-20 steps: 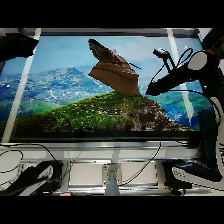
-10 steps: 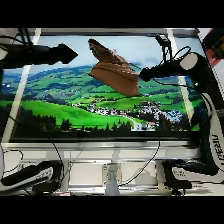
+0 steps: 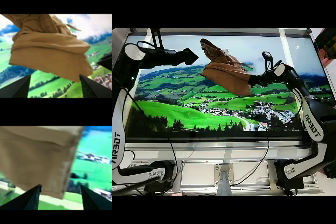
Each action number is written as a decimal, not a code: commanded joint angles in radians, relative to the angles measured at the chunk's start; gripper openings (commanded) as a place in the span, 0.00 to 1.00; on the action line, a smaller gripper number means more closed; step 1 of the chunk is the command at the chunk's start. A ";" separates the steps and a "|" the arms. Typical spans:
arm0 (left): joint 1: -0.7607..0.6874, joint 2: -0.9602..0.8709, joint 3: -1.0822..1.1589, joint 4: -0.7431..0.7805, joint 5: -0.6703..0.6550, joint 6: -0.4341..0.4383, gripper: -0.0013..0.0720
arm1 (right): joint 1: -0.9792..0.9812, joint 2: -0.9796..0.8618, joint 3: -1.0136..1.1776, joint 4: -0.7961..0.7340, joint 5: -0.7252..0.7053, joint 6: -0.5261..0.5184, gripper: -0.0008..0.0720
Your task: Fold the clothes and pants, and hang the long-sleeved shirts on hangers.
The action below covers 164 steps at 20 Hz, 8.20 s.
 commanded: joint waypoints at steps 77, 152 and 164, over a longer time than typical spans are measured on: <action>-0.237 -0.318 -0.044 0.390 0.207 0.307 0.30 | -0.053 1.089 -0.846 -0.561 0.100 0.284 0.03; 0.330 0.283 -0.336 0.510 -0.119 0.070 0.06 | 0.311 -0.008 0.024 -0.053 0.101 -0.130 0.68; 0.329 0.283 -0.336 0.509 -0.119 0.069 0.06 | 0.315 -0.092 0.026 -0.155 0.089 -0.116 0.03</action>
